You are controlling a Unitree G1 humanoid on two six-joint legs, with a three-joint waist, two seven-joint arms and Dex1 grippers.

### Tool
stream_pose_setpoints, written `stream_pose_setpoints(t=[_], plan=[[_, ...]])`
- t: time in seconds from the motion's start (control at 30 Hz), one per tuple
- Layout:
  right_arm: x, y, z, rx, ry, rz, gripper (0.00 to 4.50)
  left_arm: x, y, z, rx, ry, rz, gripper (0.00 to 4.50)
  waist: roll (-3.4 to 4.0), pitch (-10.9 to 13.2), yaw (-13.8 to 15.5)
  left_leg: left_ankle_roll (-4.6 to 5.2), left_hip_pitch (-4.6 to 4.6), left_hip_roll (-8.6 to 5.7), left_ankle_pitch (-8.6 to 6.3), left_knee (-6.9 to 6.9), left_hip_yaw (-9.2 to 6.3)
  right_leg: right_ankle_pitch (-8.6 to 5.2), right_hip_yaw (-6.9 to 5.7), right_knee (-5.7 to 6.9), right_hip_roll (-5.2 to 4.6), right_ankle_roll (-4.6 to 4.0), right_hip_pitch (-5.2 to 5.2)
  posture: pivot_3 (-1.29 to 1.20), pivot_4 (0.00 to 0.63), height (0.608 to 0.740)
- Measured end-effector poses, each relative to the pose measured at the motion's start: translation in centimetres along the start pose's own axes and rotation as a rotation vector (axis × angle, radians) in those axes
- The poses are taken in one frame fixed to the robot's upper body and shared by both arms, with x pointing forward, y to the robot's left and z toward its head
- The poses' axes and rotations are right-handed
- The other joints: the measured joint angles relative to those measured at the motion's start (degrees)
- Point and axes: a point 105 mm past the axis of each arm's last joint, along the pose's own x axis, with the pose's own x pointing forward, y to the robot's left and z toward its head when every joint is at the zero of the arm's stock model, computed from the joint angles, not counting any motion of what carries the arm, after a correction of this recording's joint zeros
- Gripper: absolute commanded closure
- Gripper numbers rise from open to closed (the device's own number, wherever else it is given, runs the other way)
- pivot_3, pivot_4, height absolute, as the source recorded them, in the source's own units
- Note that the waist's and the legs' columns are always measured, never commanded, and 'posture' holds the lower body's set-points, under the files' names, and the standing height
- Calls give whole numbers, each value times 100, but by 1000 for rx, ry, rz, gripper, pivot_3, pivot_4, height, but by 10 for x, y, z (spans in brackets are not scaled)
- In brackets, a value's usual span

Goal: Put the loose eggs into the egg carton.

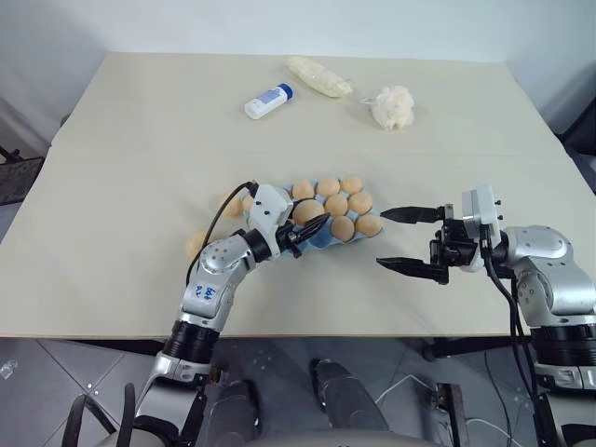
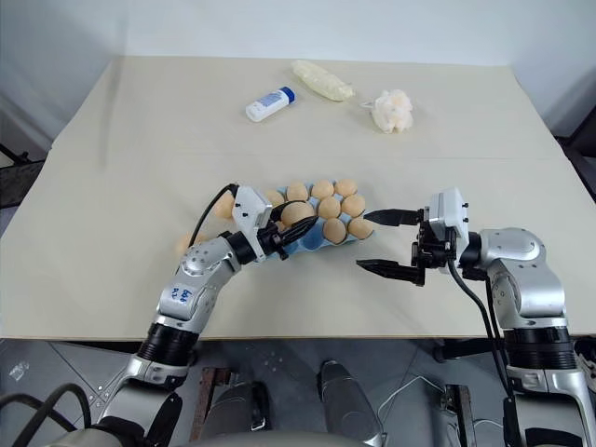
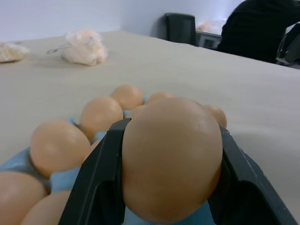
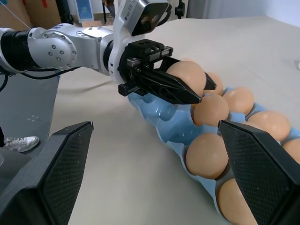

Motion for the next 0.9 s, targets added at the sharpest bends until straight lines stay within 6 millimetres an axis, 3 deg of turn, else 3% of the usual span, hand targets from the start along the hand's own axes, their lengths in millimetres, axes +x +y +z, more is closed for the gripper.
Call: stream_pose_setpoints(t=[0.13,0.17,0.4,0.67,0.8,0.9], plan=[[-3,-1,3,-3,-5,-18,0,4,-6,-3,-6,6,-45,2755,0,0,5,0,-1,0,0,1,-1,0,-1,0,0,0,0,0,150,740],[-4,-1,4,-6,-4,-22,0,4,-8,-3,-7,7,-54,2046,0,0,8,0,-1,0,0,1,-1,0,0,0,0,1,0,0,150,740],[-4,-2,5,-7,-5,-30,0,4,-8,-2,2,5,-51,22,0,0,6,0,-1,0,0,1,-1,1,0,1,0,2,0,0,150,740],[-3,-5,8,-17,-10,-27,0,-10,-8,10,38,-36,-34,22,0,0,4,0,0,2,0,0,-1,1,0,2,0,2,0,0,150,740],[-3,-5,8,-14,-10,-18,0,-32,-8,23,66,-72,-31,22,1,0,-5,0,1,6,0,-2,0,0,-1,3,0,1,0,0,150,740],[-4,-5,8,-11,-14,-6,0,-55,-5,19,49,-44,3,22,1,1,-12,0,2,7,0,-1,-1,-1,-1,5,-1,-1,0,0,150,740]])
